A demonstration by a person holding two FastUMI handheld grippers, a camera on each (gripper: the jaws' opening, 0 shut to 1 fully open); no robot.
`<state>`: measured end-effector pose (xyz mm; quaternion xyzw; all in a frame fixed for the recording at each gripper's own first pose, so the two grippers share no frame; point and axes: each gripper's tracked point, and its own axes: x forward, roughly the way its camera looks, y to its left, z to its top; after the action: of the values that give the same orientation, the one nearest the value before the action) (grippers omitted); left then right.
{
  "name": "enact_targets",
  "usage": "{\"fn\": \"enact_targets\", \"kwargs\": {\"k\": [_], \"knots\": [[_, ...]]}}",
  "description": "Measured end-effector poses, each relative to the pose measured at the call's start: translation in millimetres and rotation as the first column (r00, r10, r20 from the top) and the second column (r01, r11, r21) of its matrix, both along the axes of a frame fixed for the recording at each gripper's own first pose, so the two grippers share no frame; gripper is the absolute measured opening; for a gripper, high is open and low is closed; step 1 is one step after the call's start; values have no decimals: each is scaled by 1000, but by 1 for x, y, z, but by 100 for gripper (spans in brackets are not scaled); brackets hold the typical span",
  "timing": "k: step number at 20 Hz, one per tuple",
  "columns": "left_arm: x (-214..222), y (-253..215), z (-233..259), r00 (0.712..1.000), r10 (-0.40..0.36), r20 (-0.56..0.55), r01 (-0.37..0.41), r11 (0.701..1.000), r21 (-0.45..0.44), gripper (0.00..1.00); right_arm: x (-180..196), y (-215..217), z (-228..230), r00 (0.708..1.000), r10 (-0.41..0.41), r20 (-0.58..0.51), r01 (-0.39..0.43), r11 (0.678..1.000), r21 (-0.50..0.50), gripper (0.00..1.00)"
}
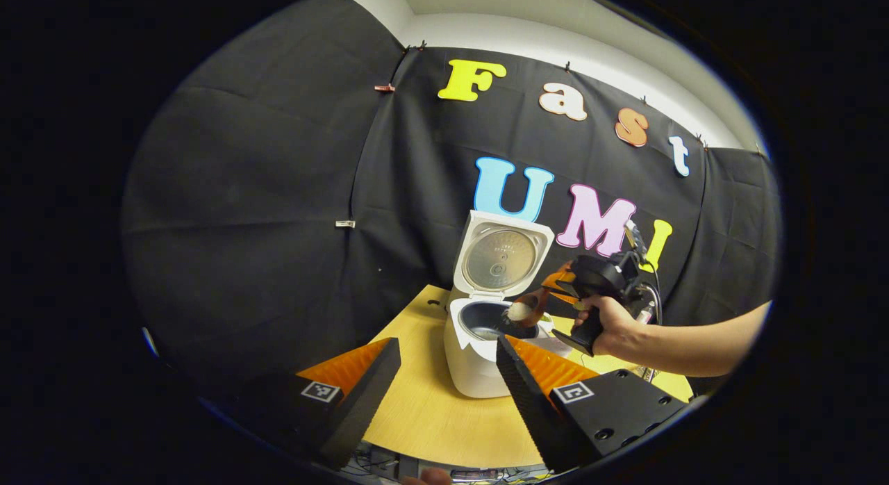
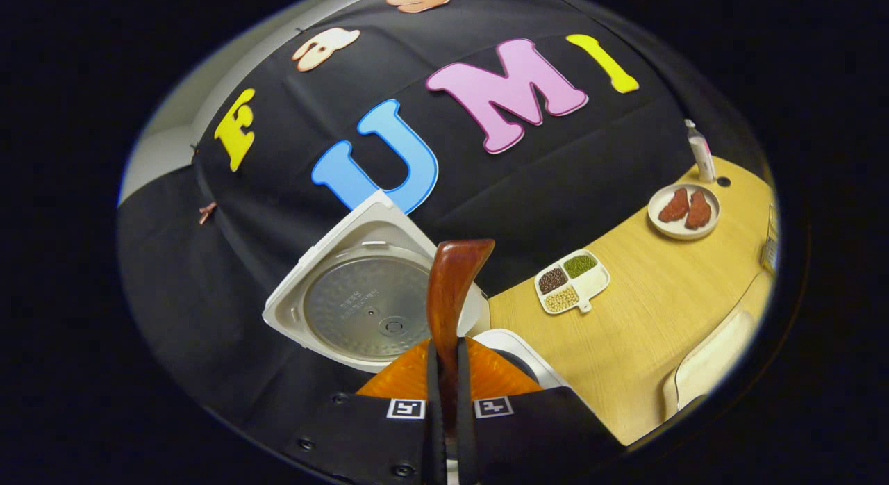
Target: Close the left gripper, press the button to open the rice cooker; take a wooden spoon from the chopstick holder with the right hand, scoop a spoonful of rice and pour it into the rice cooker, then put the wooden spoon back into the chopstick holder.
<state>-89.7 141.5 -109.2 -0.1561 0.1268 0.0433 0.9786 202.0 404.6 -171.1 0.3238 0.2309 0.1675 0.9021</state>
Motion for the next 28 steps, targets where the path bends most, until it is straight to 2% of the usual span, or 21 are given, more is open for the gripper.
{"fn": "enact_targets", "kwargs": {"k": [2, 5, 8, 12, 15, 16, 17, 22, 25, 26, 28], "knots": [[-1, 0, 0, 1000, -2, 1, 2, 1000, 4, 95, 7, 11, -2, 998, 41, 40, -37, 995, -94, 11], [-2, 1, -4, 1000, -6, -2, 6, 1000, 9, 95, 13, 21, -4, 989, 105, 102, -77, 966, -247, 11], [2, 4, -4, 1000, 0, -2, 0, 1000, -7, 96, 13, 35, -5, 973, 185, 139, -124, 923, -364, 11], [2, 8, -3, 1000, 10, 6, -10, 1000, -12, 95, 7, 47, 3, 931, 303, 204, -165, 847, -505, 11], [1, 8, -5, 1000, 11, 6, -11, 1000, -3, 95, 0, 52, 10, 874, 410, 260, -170, 759, -628, 11], [1, 9, -5, 1000, 13, 6, -13, 1000, -2, 95, -3, 54, 13, 850, 447, 277, -165, 727, -667, 15], [1, 9, -5, 1000, 15, 5, -15, 1000, -2, 95, -6, 57, 17, 824, 483, 295, -157, 696, -701, 11], [-3, 8, -5, 1000, 20, 2, -20, 1000, -12, 96, -27, 74, 31, 678, 651, 342, -114, 553, -826, 11], [-5, 7, -6, 1000, 25, -2, -25, 1000, -14, 95, -35, 78, 41, 629, 684, 370, -82, 532, -843, 11], [-6, 7, -5, 1000, 26, -2, -26, 1000, -16, 95, -37, 80, 43, 622, 688, 374, -79, 530, -844, 11], [-8, 6, -4, 1000, 30, -5, -30, 999, -14, 95, -37, 78, 44, 625, 684, 376, -80, 536, -841, 11]]}}
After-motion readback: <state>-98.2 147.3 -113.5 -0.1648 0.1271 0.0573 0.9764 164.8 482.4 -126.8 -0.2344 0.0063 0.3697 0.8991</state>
